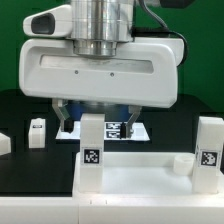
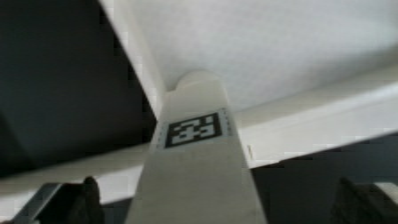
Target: Assemble desk
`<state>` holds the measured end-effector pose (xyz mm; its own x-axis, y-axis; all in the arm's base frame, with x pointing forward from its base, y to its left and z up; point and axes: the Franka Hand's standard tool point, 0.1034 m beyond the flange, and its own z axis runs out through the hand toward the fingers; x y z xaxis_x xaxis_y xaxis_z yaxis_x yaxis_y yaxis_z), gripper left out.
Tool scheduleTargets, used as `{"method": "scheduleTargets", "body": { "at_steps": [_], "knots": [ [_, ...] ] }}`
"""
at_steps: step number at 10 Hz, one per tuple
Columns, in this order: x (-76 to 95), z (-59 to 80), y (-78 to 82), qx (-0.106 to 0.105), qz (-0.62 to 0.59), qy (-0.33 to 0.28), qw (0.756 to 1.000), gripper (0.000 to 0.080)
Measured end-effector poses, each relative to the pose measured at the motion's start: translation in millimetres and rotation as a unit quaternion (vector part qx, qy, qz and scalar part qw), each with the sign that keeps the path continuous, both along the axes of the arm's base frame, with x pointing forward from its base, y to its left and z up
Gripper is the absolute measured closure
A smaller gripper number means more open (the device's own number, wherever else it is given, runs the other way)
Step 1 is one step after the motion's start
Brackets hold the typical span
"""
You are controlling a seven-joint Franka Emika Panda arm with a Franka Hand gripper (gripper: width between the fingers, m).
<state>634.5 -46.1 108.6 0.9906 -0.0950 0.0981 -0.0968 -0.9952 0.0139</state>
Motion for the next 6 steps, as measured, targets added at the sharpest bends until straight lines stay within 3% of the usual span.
{"method": "scheduleTargets", "body": {
  "at_steps": [1,2,3,4,5,6],
  "knots": [
    [-0.1,-0.3,-0.5,0.001,-0.006,0.000,1.000,0.0150],
    [-0.2,-0.5,-0.5,0.002,-0.018,0.000,1.000,0.0239],
    [-0.2,-0.6,-0.7,0.001,-0.018,0.000,1.000,0.0399],
    [-0.2,-0.9,-0.3,0.005,-0.043,-0.001,0.999,0.0399],
    [-0.2,-1.0,-0.1,0.010,-0.090,-0.002,0.996,0.0515],
    [0.2,-1.0,-0.4,0.013,-0.133,-0.005,0.991,0.0515]
  ]
}}
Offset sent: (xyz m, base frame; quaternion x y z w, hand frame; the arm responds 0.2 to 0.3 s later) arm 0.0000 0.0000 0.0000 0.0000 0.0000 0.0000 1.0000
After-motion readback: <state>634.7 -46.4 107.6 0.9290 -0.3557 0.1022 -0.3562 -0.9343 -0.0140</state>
